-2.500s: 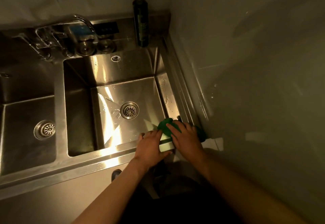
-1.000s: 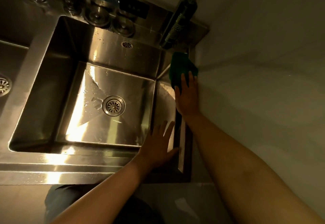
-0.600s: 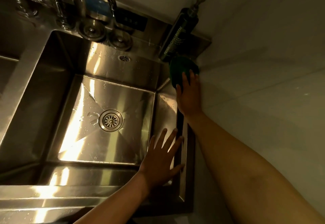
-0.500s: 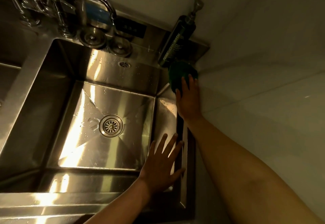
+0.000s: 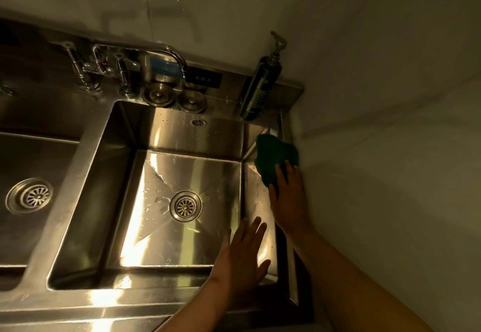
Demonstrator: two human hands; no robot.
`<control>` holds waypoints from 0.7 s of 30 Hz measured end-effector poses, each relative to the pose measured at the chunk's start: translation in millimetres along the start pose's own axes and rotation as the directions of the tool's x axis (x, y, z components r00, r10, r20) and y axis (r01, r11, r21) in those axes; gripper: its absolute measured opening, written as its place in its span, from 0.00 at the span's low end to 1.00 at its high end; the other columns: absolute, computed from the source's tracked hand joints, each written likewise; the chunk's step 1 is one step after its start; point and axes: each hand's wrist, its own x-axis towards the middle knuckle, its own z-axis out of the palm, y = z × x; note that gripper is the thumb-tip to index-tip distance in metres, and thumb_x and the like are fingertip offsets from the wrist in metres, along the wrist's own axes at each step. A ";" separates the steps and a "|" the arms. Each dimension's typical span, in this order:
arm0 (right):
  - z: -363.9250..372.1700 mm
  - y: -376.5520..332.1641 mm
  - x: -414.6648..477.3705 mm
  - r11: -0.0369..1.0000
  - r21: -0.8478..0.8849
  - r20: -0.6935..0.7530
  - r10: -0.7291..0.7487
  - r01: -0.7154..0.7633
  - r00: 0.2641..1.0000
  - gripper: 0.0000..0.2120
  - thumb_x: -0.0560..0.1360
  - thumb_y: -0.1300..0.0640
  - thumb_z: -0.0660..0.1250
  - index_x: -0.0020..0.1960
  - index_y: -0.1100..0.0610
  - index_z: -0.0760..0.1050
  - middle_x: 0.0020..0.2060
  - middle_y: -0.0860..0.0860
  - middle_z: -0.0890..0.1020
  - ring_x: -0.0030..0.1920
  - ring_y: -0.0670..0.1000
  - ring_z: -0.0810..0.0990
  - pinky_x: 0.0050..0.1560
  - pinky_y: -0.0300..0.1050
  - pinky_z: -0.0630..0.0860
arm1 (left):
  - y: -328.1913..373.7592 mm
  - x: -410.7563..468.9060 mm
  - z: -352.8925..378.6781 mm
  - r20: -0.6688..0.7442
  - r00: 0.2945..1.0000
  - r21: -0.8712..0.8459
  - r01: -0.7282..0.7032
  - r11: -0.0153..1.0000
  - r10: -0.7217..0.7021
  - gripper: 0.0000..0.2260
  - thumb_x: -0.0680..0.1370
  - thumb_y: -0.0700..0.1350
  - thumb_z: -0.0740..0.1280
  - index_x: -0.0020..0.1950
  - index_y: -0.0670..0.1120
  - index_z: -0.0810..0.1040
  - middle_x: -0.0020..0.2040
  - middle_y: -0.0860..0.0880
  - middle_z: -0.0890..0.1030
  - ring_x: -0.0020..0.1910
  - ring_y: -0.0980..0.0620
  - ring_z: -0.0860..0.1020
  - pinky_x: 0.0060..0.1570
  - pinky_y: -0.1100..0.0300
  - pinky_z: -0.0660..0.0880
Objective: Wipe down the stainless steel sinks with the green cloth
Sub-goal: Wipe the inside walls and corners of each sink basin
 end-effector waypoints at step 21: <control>10.6 -65.9 -222.1 0.951 0.089 0.230 0.271 -0.297 0.935 0.24 0.82 0.50 0.63 0.78 0.49 0.66 0.76 0.54 0.66 0.74 0.56 0.67 0.71 0.55 0.71 | -77.6 -109.5 -38.0 0.094 0.990 0.102 0.098 0.990 -0.108 0.29 0.85 0.63 0.47 0.84 0.54 0.52 0.85 0.52 0.54 0.84 0.48 0.51 0.81 0.46 0.50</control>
